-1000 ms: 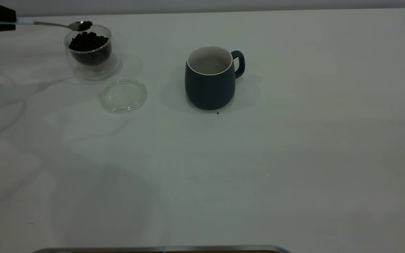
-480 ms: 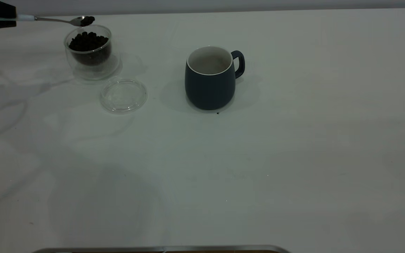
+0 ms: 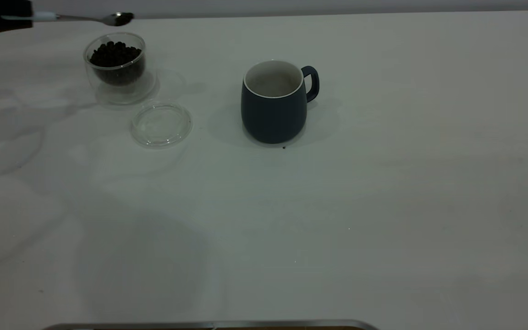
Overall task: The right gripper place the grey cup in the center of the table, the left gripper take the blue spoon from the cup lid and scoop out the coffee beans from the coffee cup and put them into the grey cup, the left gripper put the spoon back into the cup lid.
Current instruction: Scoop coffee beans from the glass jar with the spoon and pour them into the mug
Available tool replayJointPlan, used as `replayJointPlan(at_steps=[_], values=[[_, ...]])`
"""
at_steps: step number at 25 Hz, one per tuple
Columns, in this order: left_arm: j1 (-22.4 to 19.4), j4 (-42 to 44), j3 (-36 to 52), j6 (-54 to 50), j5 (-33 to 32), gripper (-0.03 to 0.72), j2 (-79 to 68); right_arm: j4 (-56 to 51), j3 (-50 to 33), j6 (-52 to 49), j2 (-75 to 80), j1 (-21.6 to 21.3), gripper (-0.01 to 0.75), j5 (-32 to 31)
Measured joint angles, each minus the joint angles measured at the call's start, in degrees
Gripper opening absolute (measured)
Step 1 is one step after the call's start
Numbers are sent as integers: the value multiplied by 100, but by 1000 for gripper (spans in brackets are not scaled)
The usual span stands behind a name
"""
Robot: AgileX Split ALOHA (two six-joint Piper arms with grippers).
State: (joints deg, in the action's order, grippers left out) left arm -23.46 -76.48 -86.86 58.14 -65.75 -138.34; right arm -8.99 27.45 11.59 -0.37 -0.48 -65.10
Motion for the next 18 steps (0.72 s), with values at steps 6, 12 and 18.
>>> replayJointPlan(at_steps=[6,12,18], values=[[338,-2,0,0,0,130,0,0,0,0,0,0,592,0],[717,-2,0,-20,0,130,0,0,0,0,0,0,592,0],[1128,-2,0,-79,0,130,0,0,0,0,0,0,592,0]])
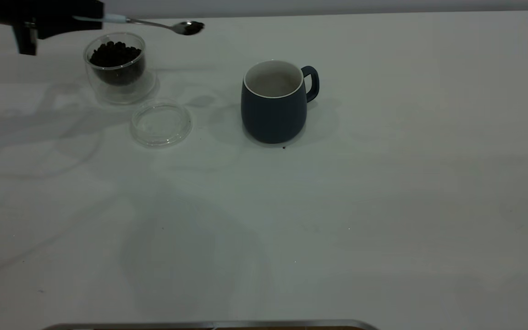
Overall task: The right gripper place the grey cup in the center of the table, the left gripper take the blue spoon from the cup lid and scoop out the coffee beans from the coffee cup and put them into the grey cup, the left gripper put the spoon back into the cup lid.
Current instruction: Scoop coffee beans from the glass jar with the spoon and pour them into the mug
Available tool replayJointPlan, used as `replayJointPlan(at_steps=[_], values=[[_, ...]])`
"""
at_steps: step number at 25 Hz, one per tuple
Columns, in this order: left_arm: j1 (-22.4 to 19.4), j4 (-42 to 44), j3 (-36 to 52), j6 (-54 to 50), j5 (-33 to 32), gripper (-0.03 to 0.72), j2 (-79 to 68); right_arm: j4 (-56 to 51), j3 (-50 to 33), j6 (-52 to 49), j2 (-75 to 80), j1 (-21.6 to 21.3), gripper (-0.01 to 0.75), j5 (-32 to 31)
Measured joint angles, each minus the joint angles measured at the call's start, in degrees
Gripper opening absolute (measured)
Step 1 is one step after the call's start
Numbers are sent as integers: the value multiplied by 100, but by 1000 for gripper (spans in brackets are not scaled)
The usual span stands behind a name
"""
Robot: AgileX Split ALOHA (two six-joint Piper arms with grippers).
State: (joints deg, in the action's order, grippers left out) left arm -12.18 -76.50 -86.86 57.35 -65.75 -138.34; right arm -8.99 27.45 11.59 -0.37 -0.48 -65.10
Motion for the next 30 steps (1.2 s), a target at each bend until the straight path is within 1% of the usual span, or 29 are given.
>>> replayJointPlan(at_steps=[8,16,21,26,30], values=[[527,-5,0,-9,0,130,0,0,0,0,0,0,592,0],[771,-5,0,13,-6,130,0,0,0,0,0,0,592,0],[978,-5,0,225,6,130,0,0,0,0,0,0,592,0],[1151,-5,0,501,336,130,0,0,0,0,0,0,592,0],[1158,-5,0,748,622,130,0,0,0,0,0,0,592,0]])
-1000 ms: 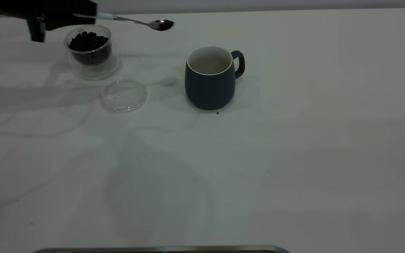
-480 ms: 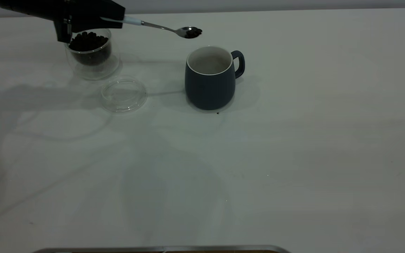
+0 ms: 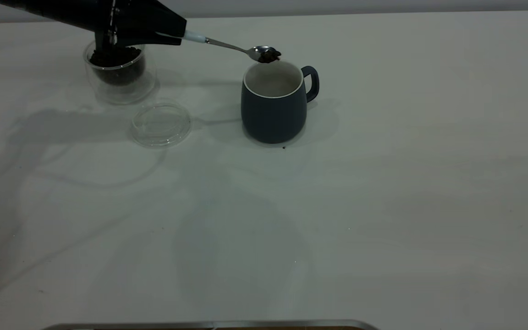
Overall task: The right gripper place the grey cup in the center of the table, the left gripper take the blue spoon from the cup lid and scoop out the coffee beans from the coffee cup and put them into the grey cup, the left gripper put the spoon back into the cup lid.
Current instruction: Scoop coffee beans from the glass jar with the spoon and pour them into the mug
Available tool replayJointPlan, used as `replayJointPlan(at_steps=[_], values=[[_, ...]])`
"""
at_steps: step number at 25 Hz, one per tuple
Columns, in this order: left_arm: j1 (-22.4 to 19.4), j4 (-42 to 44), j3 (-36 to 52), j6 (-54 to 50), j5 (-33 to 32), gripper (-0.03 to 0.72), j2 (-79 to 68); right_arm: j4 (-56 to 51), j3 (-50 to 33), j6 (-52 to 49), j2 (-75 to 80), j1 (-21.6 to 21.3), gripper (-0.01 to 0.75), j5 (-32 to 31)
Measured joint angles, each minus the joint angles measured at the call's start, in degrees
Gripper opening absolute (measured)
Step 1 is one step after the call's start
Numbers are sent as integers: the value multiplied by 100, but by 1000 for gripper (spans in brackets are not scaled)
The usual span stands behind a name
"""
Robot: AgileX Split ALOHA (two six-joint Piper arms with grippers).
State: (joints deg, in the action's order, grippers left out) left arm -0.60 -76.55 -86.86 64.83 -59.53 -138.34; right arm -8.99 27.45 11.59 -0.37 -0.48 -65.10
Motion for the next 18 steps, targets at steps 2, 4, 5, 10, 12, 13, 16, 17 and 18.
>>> replayJointPlan(at_steps=[2,4,5,10,12,13,16,17,18], values=[[0,0,0,271,68,130,0,0,0,0,0,0,592,0],[12,-2,0,593,70,130,0,0,0,0,0,0,592,0],[20,-6,0,770,70,130,0,0,0,0,0,0,592,0],[96,-6,0,1658,75,130,0,0,0,0,0,0,592,0],[106,-6,0,2123,75,130,0,0,0,0,0,0,592,0],[106,-6,0,2301,75,130,0,0,0,0,0,0,592,0],[106,-61,0,2408,97,130,0,0,0,0,0,0,592,0],[99,-98,0,2336,91,130,0,0,0,0,0,0,592,0],[84,-147,0,2174,65,130,0,0,0,0,0,0,592,0]])
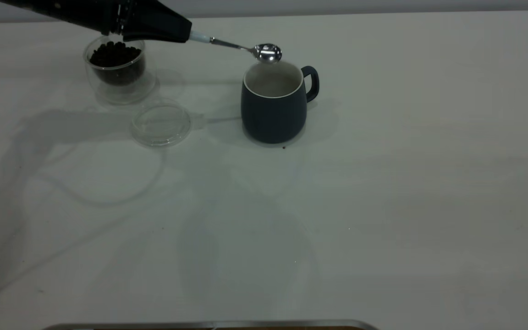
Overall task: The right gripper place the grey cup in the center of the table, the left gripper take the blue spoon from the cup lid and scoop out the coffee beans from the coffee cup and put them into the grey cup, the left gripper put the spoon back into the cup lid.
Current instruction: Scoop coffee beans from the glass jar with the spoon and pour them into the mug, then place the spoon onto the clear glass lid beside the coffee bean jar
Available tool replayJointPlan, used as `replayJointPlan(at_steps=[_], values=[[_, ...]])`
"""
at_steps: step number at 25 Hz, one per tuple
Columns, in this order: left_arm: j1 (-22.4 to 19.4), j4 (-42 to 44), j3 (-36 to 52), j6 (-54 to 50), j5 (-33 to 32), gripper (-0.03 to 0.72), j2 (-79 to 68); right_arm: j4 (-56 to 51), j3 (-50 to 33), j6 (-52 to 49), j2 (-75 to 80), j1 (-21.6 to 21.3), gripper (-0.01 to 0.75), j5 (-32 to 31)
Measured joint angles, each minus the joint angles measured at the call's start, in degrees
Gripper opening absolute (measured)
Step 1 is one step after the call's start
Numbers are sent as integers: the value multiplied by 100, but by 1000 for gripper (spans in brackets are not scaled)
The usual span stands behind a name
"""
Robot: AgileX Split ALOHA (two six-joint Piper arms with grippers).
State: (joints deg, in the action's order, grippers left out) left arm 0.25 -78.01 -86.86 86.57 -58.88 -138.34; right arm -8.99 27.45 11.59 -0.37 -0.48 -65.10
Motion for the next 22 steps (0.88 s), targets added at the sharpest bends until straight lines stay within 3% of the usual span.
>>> replayJointPlan(at_steps=[7,13,22], values=[[-568,-15,0,-1755,-632,130,0,0,0,0,0,0,592,0],[-1271,21,0,-2203,-682,130,0,0,0,0,0,0,592,0],[-2065,1266,0,-2873,-689,130,0,0,0,0,0,0,592,0]])
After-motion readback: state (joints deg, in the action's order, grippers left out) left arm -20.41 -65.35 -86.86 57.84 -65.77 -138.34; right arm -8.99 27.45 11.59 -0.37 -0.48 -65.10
